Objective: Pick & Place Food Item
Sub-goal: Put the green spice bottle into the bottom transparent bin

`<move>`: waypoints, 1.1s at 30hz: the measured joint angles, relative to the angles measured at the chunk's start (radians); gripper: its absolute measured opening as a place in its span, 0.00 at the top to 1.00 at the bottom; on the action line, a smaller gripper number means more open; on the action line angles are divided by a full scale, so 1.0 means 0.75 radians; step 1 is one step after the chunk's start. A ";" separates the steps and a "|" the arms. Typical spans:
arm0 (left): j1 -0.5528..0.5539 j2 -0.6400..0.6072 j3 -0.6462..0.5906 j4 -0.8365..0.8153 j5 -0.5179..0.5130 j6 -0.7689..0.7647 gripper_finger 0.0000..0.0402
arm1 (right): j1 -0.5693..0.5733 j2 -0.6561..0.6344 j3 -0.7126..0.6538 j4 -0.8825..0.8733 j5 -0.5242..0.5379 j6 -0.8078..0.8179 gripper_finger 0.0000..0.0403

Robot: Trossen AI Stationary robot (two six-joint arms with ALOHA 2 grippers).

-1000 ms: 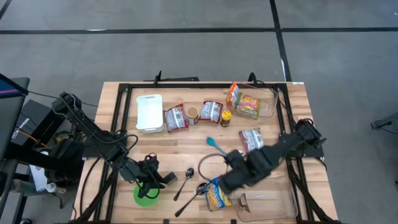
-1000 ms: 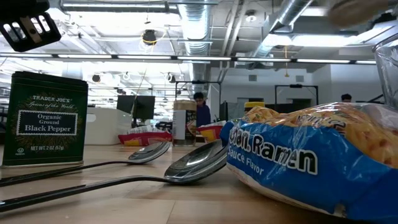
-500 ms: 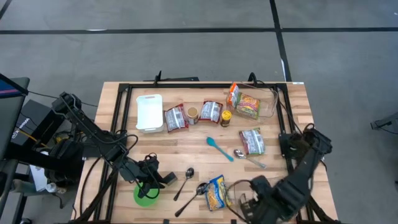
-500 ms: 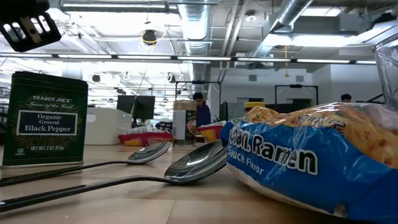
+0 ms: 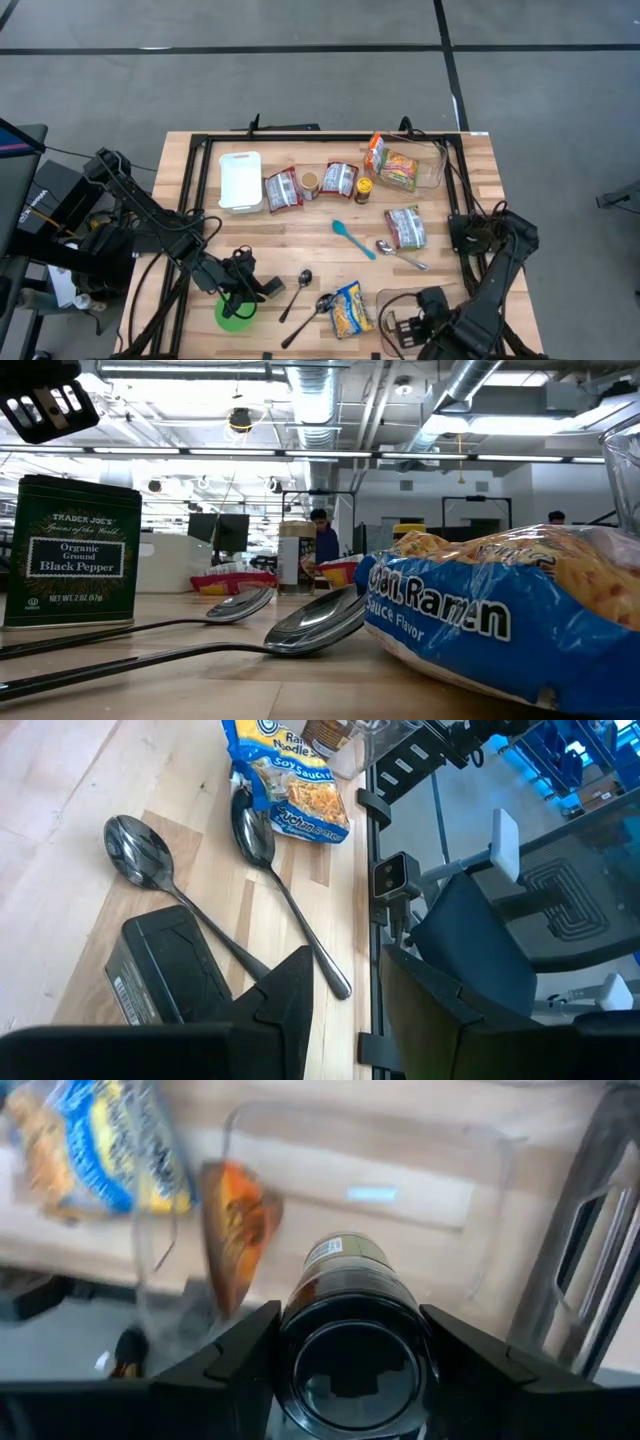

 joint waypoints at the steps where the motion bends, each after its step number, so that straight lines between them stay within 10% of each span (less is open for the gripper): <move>1: 0.000 0.000 0.000 0.000 0.000 0.000 0.72 | -0.007 0.000 -0.022 0.000 0.000 0.000 0.49; 33: 0.000 0.000 0.000 0.000 -0.002 0.000 0.72 | -0.106 0.002 -0.389 0.447 0.083 0.004 0.49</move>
